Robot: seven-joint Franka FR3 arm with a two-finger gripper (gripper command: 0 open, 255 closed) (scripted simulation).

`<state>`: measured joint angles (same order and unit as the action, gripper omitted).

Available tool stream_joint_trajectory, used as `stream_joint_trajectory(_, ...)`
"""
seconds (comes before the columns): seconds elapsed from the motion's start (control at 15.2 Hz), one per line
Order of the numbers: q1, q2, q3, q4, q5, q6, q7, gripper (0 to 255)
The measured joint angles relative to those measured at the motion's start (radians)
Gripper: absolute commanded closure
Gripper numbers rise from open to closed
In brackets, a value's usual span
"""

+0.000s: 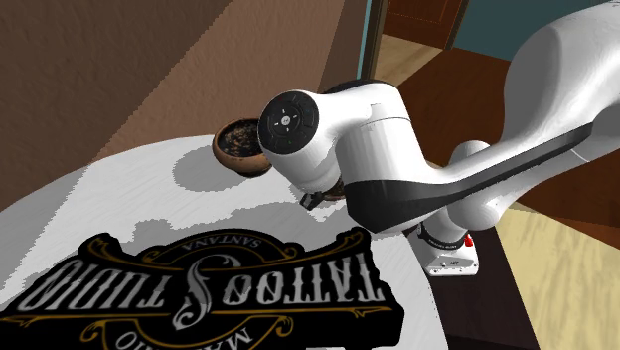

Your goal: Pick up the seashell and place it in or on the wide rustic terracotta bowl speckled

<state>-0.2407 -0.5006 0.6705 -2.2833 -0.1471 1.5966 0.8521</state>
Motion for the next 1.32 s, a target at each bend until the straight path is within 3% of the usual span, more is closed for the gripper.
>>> stream_joint_trajectory(0.13, 0.000, 0.000, 0.000, 0.000, 0.000, 0.000, 0.000, 255)
stream_joint_trajectory(0.2, 0.000, 0.000, 0.000, 0.000, 0.000, 0.000, 0.000, 0)
stream_joint_trajectory(0.26, 0.000, 0.000, 0.000, 0.000, 0.000, 0.000, 0.000, 0)
stream_joint_trajectory(0.33, 0.029, -0.027, -0.088, -0.024, 0.053, 0.039, -0.051, 0)
stream_joint_trajectory(0.4, 0.064, -0.044, -0.206, -0.050, 0.144, 0.087, -0.186, 0)
stream_joint_trajectory(0.53, 0.092, -0.054, -0.300, -0.082, 0.223, 0.139, -0.333, 0)
stream_joint_trajectory(0.92, 0.106, -0.061, -0.325, -0.165, 0.258, 0.226, -0.385, 0)
stream_joint_trajectory(1.32, 0.106, -0.059, -0.325, -0.175, 0.258, 0.238, -0.387, 0)
